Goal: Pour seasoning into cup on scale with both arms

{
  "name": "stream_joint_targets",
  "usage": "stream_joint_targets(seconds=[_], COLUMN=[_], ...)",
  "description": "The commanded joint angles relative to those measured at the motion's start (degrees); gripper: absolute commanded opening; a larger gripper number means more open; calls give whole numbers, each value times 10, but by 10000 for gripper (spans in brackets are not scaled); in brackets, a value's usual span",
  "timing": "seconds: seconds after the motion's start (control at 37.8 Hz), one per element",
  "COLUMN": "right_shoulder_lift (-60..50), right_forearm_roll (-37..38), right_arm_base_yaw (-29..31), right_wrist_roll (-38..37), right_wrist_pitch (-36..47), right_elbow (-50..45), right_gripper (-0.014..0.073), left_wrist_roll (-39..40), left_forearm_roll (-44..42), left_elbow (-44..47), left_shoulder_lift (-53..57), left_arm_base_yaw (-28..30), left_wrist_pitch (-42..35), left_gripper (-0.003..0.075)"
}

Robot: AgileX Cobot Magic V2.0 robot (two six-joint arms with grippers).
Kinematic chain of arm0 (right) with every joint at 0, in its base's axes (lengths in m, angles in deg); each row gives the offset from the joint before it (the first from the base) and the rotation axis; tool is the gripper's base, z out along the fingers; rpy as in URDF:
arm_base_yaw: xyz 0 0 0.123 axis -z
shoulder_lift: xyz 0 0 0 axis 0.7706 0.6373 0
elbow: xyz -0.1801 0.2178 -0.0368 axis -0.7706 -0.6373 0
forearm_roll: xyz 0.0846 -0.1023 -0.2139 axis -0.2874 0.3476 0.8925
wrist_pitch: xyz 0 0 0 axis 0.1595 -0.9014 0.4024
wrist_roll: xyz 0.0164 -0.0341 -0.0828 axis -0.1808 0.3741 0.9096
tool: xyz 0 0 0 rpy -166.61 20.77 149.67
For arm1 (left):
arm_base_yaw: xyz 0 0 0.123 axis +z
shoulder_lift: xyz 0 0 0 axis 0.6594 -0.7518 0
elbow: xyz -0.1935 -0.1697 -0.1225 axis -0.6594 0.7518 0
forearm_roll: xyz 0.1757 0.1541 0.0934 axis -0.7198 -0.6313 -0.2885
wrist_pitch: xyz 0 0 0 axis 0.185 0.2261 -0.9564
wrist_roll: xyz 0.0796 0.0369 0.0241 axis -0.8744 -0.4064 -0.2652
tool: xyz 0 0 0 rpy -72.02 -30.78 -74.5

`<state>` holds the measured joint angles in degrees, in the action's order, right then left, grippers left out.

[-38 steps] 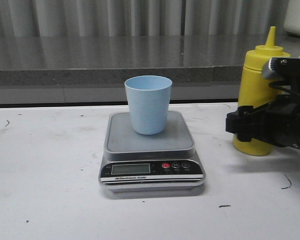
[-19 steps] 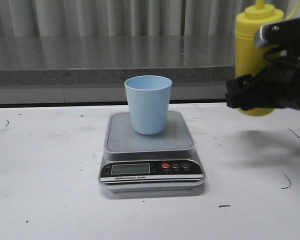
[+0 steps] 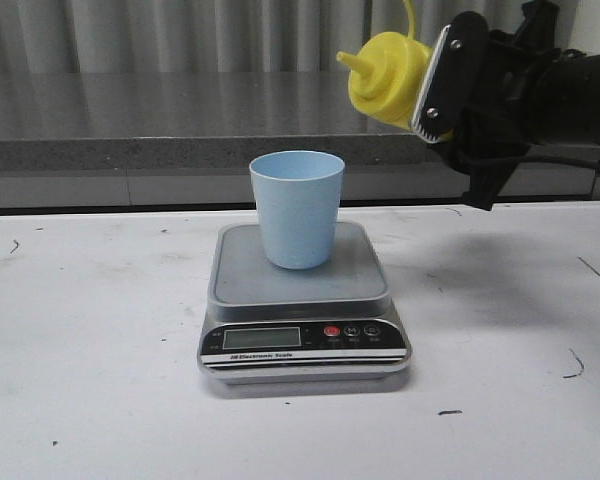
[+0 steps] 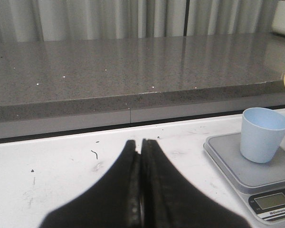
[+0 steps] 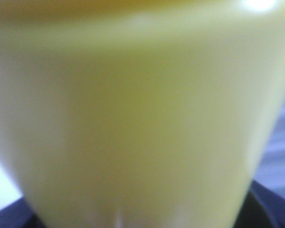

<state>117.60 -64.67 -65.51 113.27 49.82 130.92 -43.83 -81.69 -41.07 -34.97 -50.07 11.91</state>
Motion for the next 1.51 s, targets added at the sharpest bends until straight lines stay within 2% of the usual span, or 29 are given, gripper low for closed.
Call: stream_joint_targets(seconds=[0.0, 0.21, 0.34, 0.4, 0.48, 0.69, 0.77, 1.14, 1.38, 1.43, 1.48], right_shoulder_lift=[-19, 6, 6, 6, 4, -11, -14, -15, -82, -109, -143], right_forearm_roll=[5, -22, -25, -41, -92, -296, -321, -321, -319, -317, -310], right_arm_base_yaw=[1, 1, 1, -2, -10, -46, -52, -52, -52, -53, -56], right_wrist_roll=[62, 201, 198, 147, 12, -359, -430, -441, -441, -445, -466], right_wrist_pitch=[39, 12, 9, 6, 10, 2, -10, -13, -164, -167, -129], right_elbow=[45, 108, 111, 111, 111, 111, 111, 111, 106, 87, 43], right_gripper=[97, 94, 94, 94, 94, 94, 94, 94, 94, 94, 94], left_wrist_roll=[5, 5, 5, 5, 5, 5, 5, 5, 5, 5, 5], left_forearm_roll=[6, 6, 6, 6, 6, 6, 6, 6, 6, 6, 6], left_elbow=[-14, -14, -14, -14, -14, -14, -14, -14, -14, -14, -14], left_shoulder_lift=[-7, -7, -7, -7, -7, -7, -7, -7, -7, -7, -7], left_arm_base_yaw=[0, 0, 0, 0, 0, 0, 0, 0, 0, 0, 0], left_wrist_pitch=[-51, -51, -51, -51, -51, -51, -51, -51, -51, -51, -51], left_gripper=[-20, -20, -20, -20, -20, -20, -20, -20, -20, -20, -20])
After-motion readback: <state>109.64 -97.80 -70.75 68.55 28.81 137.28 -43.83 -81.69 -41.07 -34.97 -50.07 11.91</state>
